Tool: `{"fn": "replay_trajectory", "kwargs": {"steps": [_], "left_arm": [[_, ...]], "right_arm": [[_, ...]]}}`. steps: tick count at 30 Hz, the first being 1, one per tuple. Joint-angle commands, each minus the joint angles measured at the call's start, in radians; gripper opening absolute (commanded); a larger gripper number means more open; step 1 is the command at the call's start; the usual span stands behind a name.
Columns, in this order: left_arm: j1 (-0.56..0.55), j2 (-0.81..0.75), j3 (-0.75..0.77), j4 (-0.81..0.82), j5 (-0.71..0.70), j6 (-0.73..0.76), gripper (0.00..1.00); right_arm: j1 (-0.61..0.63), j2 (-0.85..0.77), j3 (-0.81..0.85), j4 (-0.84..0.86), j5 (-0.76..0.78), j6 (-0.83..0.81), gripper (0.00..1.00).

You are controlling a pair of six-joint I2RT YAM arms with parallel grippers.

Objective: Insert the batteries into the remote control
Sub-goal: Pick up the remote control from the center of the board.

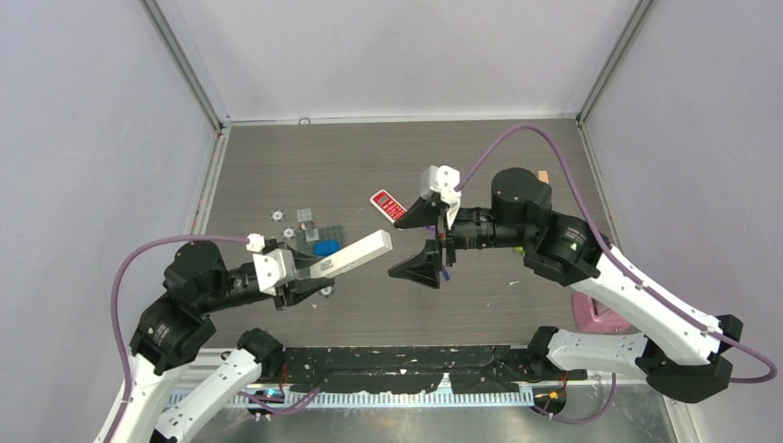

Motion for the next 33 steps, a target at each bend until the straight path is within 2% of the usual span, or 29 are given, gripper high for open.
{"fn": "replay_trajectory", "kwargs": {"steps": [1,12,20,22,26,27,28,29,31,32,33], "left_arm": [[0.001,0.023,0.035,-0.010,0.003,0.065,0.00],[0.001,0.044,0.035,-0.025,0.047,0.081,0.00],[0.002,0.036,0.024,-0.034,0.046,0.089,0.00],[0.001,0.034,0.024,-0.033,0.044,0.088,0.00],[0.001,0.024,0.026,-0.016,0.028,0.078,0.00],[0.001,0.019,0.023,-0.004,0.012,0.064,0.00],[0.001,0.012,0.019,0.013,-0.011,0.045,0.03],[0.001,0.005,0.013,0.033,-0.033,0.025,0.15],[0.000,-0.016,-0.006,0.070,-0.077,-0.018,0.61],[0.001,-0.030,-0.016,0.093,-0.098,-0.050,0.77],[0.001,-0.044,-0.028,0.119,-0.117,-0.085,0.87]], "right_arm": [[0.004,0.039,0.112,-0.069,-0.091,-0.209,0.96],[0.023,0.115,0.136,-0.055,-0.137,-0.265,0.99],[0.023,0.160,0.158,-0.015,-0.158,-0.221,0.66],[0.024,0.167,0.160,-0.021,-0.163,-0.218,0.55],[0.024,0.184,0.170,-0.059,-0.163,-0.223,0.24],[0.024,0.187,0.170,-0.063,-0.160,-0.222,0.20],[0.024,0.188,0.168,-0.064,-0.156,-0.218,0.15],[0.024,0.186,0.165,-0.058,-0.151,-0.213,0.13],[0.024,0.173,0.150,-0.028,-0.129,-0.191,0.09],[0.024,0.165,0.131,-0.013,-0.110,-0.172,0.08],[0.024,0.147,0.119,0.030,-0.095,-0.158,0.07]]}}
